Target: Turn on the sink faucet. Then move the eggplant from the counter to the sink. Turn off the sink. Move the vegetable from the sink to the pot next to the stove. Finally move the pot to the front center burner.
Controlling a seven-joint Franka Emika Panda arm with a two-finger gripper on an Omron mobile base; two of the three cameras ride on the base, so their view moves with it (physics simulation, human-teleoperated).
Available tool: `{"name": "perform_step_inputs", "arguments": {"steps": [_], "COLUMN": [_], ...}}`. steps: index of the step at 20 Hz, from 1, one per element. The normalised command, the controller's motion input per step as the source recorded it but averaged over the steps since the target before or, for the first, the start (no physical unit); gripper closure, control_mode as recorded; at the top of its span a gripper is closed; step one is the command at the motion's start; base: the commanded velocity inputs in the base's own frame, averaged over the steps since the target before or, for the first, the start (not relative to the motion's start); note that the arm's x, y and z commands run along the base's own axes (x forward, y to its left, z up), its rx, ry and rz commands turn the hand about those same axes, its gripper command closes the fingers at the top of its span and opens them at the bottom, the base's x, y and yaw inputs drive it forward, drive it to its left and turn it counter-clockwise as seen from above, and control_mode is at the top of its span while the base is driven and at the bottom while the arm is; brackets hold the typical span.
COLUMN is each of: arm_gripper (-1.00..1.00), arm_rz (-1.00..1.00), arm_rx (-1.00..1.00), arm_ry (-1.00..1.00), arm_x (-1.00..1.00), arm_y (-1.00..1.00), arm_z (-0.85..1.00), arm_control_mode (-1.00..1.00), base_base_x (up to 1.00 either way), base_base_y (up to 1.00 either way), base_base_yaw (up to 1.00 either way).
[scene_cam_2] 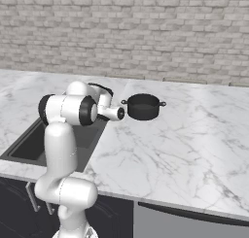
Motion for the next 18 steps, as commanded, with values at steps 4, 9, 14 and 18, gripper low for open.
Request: {"name": "perform_step_inputs", "arguments": {"steps": [4,9,14,18], "arm_gripper": [-1.0,-1.0,-1.0,-1.0], "arm_rz": [0.05,0.06,0.07,0.07], "arm_rx": [0.0,0.0,0.01,0.03], "arm_ry": [0.0,0.0,0.0,0.0], "arm_x": [0.13,0.22,0.24,0.23], "arm_y": [0.11,0.02,0.0,0.0], "arm_z": [0.0,0.0,0.0,-0.02], "arm_control_mode": [-1.0,-1.0,-1.0,-1.0], "base_base_x": [0.0,0.0,0.0,0.0], "base_base_y": [0.0,0.0,0.0,0.0], "base_base_yaw": [0.0,0.0,0.0,0.0]}}
